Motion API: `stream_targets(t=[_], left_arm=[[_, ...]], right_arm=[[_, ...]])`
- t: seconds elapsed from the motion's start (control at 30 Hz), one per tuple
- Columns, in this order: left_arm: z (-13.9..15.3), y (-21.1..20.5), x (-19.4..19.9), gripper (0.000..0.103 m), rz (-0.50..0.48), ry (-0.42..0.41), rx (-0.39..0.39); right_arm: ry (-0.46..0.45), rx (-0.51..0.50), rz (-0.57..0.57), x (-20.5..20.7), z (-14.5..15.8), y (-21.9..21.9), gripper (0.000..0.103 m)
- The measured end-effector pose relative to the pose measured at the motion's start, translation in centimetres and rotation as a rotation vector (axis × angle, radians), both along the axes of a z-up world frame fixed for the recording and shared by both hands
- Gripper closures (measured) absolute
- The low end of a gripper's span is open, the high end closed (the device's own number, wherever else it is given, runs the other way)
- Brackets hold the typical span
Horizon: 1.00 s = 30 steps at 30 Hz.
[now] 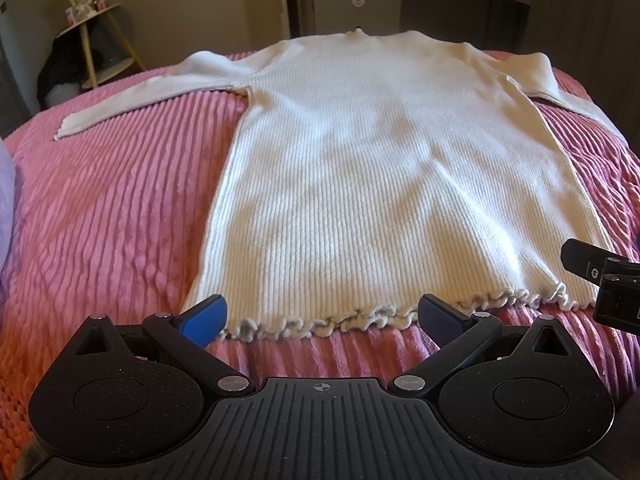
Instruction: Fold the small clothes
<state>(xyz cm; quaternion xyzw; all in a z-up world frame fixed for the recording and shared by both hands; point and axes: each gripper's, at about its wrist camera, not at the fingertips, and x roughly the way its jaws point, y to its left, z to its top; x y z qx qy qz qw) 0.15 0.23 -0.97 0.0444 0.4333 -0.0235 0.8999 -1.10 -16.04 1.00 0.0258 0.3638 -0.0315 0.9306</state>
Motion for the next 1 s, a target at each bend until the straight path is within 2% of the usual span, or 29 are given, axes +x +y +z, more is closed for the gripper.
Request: stream_targets(t=[1.0], left_arm=[[0.06, 0.17, -0.01, 0.0, 0.003, 0.003, -0.005]], right_arm=[[-0.004, 0.001, 0.0, -0.29, 0.21, -0.13, 0.004]])
